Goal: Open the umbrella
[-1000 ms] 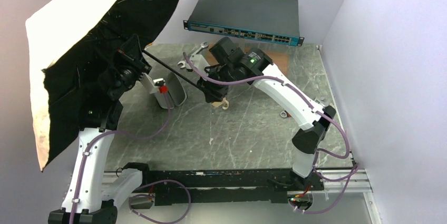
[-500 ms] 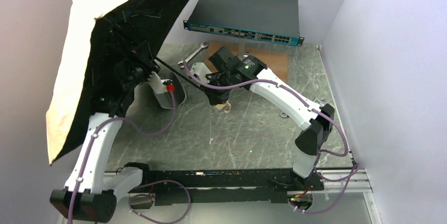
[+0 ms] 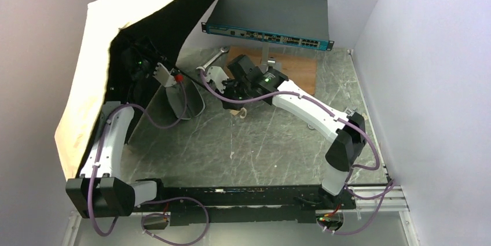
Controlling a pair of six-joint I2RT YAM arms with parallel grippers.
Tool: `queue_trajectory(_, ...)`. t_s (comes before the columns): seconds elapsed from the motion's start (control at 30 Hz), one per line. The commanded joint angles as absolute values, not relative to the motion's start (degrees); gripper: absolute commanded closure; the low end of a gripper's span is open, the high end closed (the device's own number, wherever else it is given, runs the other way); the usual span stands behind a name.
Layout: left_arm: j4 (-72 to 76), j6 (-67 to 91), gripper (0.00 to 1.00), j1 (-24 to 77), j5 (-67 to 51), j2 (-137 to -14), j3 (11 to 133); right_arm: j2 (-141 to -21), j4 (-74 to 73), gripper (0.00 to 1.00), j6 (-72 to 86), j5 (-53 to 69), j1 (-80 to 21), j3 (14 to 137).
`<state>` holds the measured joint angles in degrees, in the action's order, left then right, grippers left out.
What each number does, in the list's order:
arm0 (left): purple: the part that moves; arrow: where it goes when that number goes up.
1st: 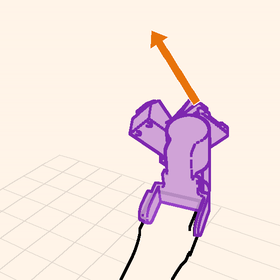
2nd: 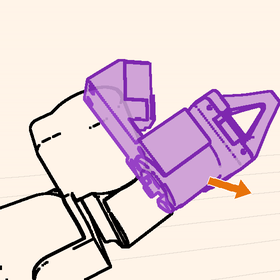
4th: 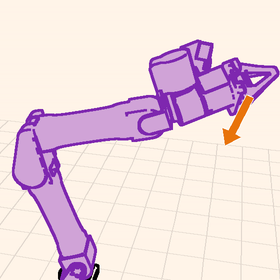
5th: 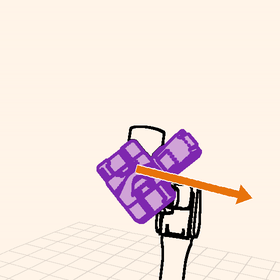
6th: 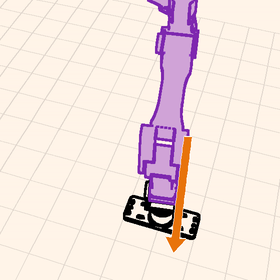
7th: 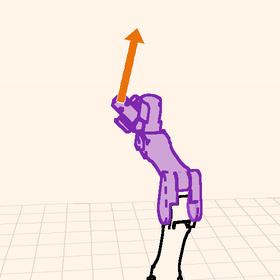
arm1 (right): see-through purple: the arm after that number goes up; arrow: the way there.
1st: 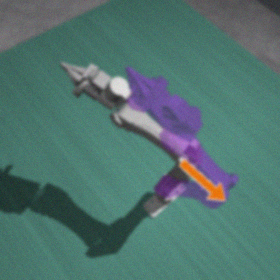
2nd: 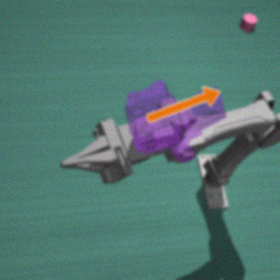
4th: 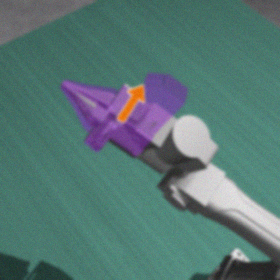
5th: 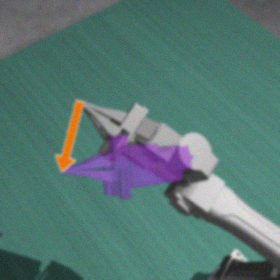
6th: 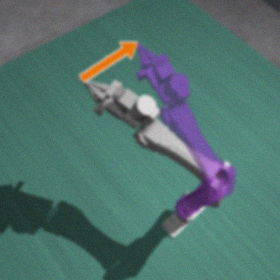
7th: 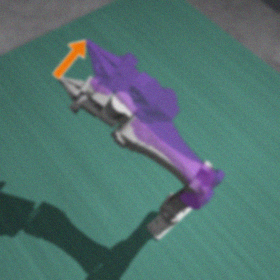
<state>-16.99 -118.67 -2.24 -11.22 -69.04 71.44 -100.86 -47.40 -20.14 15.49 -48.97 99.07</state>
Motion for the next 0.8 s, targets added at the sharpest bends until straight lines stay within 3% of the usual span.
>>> queue_trajectory(0.0, 8.5, -133.2, 0.77, -15.2, 15.0, -72.2, 82.4, -95.0, -78.5, 1.0, -28.5, 17.8, -49.6, 92.8)
queue_trajectory(0.37, 8.1, -132.8, 0.77, -19.9, 13.1, -73.6, 86.6, -96.6, -78.3, 1.0, -30.1, 16.8, -49.6, 92.0)
queue_trajectory(0.6, 9.5, -131.0, 0.81, -16.6, 5.5, -70.1, 83.0, -98.9, -65.8, 1.0, -25.9, 19.5, -49.5, 103.1)
queue_trajectory(0.77, 9.5, -130.7, 0.73, -13.3, 2.8, -67.5, 80.3, -103.6, -59.6, 1.0, -23.5, 23.3, -49.5, 111.3)
